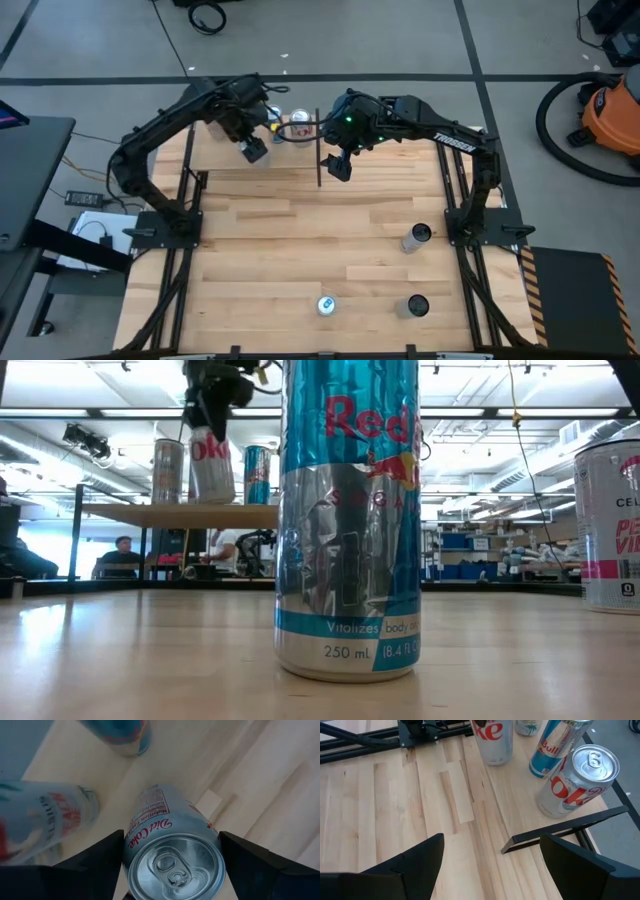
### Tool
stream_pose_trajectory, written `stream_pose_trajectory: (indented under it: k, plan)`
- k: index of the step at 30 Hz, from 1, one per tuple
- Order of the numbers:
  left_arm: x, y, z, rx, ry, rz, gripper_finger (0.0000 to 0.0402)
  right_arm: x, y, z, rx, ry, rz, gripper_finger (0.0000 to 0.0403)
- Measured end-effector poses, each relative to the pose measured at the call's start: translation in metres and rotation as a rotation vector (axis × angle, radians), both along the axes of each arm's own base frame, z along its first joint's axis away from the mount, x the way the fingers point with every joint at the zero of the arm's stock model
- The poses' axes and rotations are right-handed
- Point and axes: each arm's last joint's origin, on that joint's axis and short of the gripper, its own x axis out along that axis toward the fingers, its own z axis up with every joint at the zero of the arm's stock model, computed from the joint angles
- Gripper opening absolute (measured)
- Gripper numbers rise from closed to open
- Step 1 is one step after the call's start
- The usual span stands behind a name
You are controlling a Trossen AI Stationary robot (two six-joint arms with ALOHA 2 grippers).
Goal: Place canned beverage on shelf
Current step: Put the red-silver soda can on the shelf aligned with the other red-silver soda can
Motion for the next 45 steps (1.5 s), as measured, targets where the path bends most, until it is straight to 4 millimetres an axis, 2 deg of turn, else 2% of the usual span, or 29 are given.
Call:
stream_pose_trajectory:
  k: [20, 25, 45]
  plan:
    - [0.006, 0.006, -0.004, 0.020, -0.001, -0.059, 0.0303, 0.000, 0.000, 0.000, -0.005, -0.002, 0.005, 0.0338]
    - [0.006, 0.007, -0.004, 0.029, 0.002, -0.077, 0.0315, 0.000, 0.000, 0.000, -0.006, -0.005, 0.005, 0.0338]
    - [0.010, 0.011, -0.004, 0.057, -0.036, -0.059, 0.0318, 0.000, 0.000, 0.001, -0.006, -0.005, 0.004, 0.0338]
